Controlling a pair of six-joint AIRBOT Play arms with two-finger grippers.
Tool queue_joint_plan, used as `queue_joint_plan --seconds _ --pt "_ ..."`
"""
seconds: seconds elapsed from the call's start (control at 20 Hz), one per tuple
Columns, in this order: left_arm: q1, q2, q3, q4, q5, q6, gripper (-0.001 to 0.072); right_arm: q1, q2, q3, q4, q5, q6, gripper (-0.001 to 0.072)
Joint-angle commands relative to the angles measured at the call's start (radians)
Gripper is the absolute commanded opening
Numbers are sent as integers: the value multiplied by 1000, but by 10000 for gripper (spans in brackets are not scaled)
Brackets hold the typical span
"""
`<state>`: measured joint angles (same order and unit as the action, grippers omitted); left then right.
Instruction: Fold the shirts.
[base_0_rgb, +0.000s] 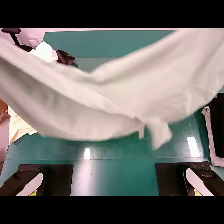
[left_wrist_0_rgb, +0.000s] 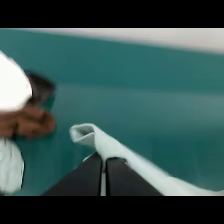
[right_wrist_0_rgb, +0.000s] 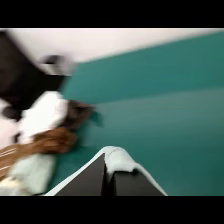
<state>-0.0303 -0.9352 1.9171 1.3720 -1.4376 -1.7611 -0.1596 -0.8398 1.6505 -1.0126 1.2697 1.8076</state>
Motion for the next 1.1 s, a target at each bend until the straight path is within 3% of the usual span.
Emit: queue_joint_plan --seconds 0.0,0.1,0.25,0.45,0.5,0.55,0.6,0.65,0.8,0.95,1.05 --pt "1 -167 -227 -26 27 24 29 -6 -51 -263 -299 -99 141 27" --pt "1 -282 -360 -47 119 24 29 -38 -184 -367 -207 -172 134 27" --pt "1 -421 -516 -99 357 23 29 -44 -441 -414 -156 -331 85 28" --pt "1 -578 -551 -213 534 14 32 0 -770 -249 -157 -292 -5 28" --pt "1 -594 -550 -234 576 12 178 12 -817 -190 -158 -267 -39 31" --pt "1 -595 -550 -248 629 5 414 17 -844 -133 -157 -259 -62 33" --pt "1 -595 -535 -251 663 6 513 16 -857 -73 -159 -260 -98 50" --pt "5 -595 -504 -237 680 13 529 16 -861 -7 -167 -267 -169 195" --pt "4 -593 -348 -154 639 29 530 -12 -854 189 -220 -254 -292 227" --pt "4 -577 -181 -118 410 194 529 -66 -849 352 -309 -55 -293 228" --pt "0 -533 -183 -106 277 297 527 -110 -814 339 -294 79 -290 228"
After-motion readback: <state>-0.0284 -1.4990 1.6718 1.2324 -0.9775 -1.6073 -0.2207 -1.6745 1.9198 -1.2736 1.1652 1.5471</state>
